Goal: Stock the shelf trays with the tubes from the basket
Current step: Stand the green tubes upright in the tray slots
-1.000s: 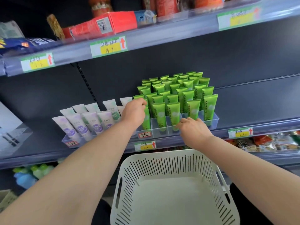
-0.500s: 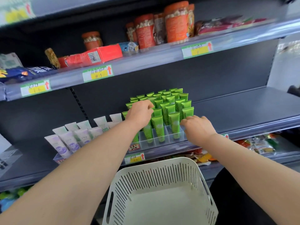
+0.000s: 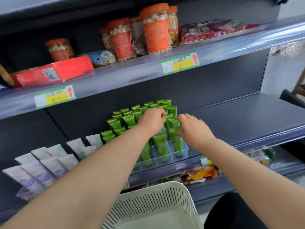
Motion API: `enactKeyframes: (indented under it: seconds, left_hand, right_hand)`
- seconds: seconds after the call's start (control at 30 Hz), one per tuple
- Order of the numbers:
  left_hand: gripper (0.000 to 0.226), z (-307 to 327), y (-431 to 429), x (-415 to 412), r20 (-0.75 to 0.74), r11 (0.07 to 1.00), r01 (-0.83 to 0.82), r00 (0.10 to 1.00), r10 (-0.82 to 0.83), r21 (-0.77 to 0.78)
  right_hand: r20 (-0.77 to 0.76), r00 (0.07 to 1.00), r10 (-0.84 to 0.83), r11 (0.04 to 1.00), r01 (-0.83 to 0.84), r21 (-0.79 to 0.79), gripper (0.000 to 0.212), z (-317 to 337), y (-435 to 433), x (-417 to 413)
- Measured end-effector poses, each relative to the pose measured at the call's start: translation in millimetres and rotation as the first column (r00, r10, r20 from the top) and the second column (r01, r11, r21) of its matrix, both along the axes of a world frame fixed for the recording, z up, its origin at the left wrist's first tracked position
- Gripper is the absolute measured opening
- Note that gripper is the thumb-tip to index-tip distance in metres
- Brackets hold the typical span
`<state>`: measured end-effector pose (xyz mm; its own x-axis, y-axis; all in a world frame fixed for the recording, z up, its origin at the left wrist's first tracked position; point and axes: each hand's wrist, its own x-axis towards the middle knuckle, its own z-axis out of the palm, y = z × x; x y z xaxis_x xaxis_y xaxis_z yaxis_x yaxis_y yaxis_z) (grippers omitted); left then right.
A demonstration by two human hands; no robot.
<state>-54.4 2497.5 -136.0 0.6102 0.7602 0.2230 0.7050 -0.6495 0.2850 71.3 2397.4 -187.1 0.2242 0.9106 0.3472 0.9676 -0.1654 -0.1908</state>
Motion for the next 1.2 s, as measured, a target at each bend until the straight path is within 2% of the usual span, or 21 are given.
enactKeyframes:
  seconds: [0.17,0.27,0.37,0.53,0.7,0.8,0.9,1.0,1.1,1.2]
  left_hand:
    - [0.030,-7,19,31,-0.076,0.999,0.022,0.997,-0.024,-0.027]
    - [0.029,-11,25,43,-0.106,0.999,0.032,0.994,-0.035,-0.025]
    - [0.025,-13,29,51,-0.137,0.999,0.028,0.990,-0.030,-0.016]
    - [0.021,-14,31,56,-0.232,0.998,0.034,0.972,-0.022,0.047]
    - [0.019,-14,28,54,-0.264,0.991,0.078,0.963,-0.046,0.109]
    - [0.019,-11,26,53,-0.269,0.992,0.083,0.962,-0.054,0.095]
    - [0.021,-5,28,51,-0.199,0.996,0.060,0.979,-0.045,0.067]
    - [0.018,-2,37,52,-0.136,0.993,-0.005,0.990,0.021,0.119]
    - [0.020,-6,48,55,-0.222,0.986,-0.060,0.970,0.095,0.158]
    - [0.022,-11,57,59,-0.273,0.992,-0.080,0.956,0.105,0.101]
  right_hand:
    - [-0.085,0.991,0.106,0.993,-0.110,-0.048,0.024,-3,16,15]
    - [-0.155,0.981,0.119,0.991,-0.126,-0.034,0.022,-5,19,25]
    - [-0.150,0.983,0.107,0.994,-0.112,-0.021,0.021,-7,19,32]
    - [-0.182,0.968,0.172,0.981,-0.184,-0.054,0.021,-3,19,32]
    - [-0.238,0.967,0.088,0.996,-0.092,-0.003,0.025,5,19,36]
    - [-0.223,0.974,0.045,0.999,-0.045,0.005,0.026,6,21,38]
    - [-0.209,0.978,0.023,1.000,-0.023,0.001,0.030,5,25,39]
    - [-0.192,0.981,-0.002,1.000,0.003,0.004,0.035,5,28,42]
    - [-0.199,0.980,-0.011,0.999,0.018,0.035,0.036,2,33,47]
    - [-0.216,0.976,0.004,0.999,0.004,0.034,0.037,-1,38,50]
